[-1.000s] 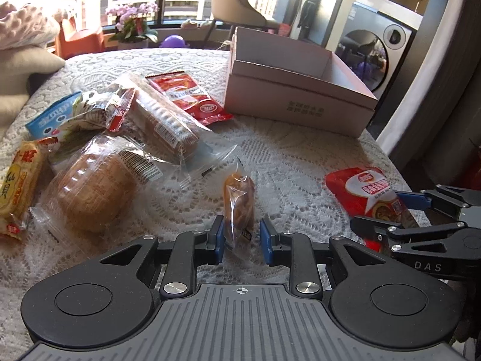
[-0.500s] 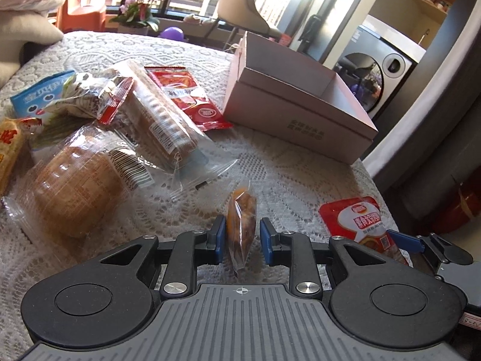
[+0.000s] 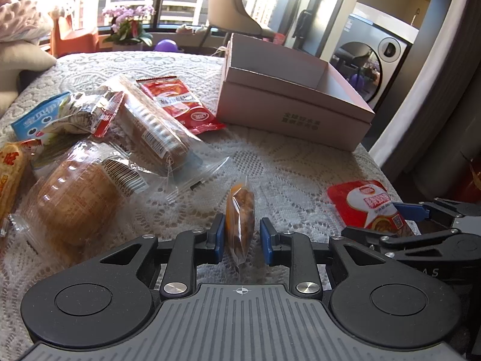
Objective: Organize snacks
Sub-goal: 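Lift the red QR-code bag with the right tool while the left holds the orange snack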
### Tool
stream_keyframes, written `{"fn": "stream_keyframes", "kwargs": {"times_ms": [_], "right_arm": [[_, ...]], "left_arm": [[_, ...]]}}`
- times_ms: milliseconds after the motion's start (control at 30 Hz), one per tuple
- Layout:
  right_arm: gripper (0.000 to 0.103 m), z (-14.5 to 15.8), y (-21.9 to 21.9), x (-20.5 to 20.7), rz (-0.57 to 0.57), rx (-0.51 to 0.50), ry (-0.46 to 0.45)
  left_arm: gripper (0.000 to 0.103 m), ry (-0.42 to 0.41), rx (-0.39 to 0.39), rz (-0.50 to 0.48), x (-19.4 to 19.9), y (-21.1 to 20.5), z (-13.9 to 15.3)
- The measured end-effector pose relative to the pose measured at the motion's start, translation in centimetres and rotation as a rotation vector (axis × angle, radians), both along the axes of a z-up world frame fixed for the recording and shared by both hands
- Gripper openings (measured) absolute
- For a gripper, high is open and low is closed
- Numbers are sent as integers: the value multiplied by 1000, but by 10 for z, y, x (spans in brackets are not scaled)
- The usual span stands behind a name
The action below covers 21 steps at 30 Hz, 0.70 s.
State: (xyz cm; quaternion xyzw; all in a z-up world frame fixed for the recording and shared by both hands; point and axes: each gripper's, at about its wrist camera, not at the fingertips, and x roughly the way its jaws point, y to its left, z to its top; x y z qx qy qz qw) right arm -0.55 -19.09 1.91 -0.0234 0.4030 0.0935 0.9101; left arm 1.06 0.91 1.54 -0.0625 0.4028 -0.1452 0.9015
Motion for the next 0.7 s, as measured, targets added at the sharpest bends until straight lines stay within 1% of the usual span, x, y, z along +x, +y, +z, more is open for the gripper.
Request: {"fn": "stream_keyframes", "kwargs": {"times_ms": [33,67,133,233,300,467,533,700], "right_arm": [[76,3,-2,0,4,10,5],[66,6,-3,0,14,21,8],[65,12,-5,-3,25,31,3],[64,21,-7,-10,37,17,-42],[64,26,-11,-15,52,27,-59],[63,36,-21,-24,77,61,-70],[63,38,-20,-25,89,60,-71],[63,37,-17,-22,98,49,-61]], "left_arm": [[28,-3,6,-5,0,0,0],[28,-7,18,-11,-1,-2,0],[28,-19,43,-19,-3,-5,0],[28,-32,82,-19,-5,-10,0],[28,-30,93,-10,-6,-13,1],[28,-9,66,2,-5,-8,2],[28,-8,61,-11,-3,-6,2],[28,-10,65,7,0,-7,2]]}}
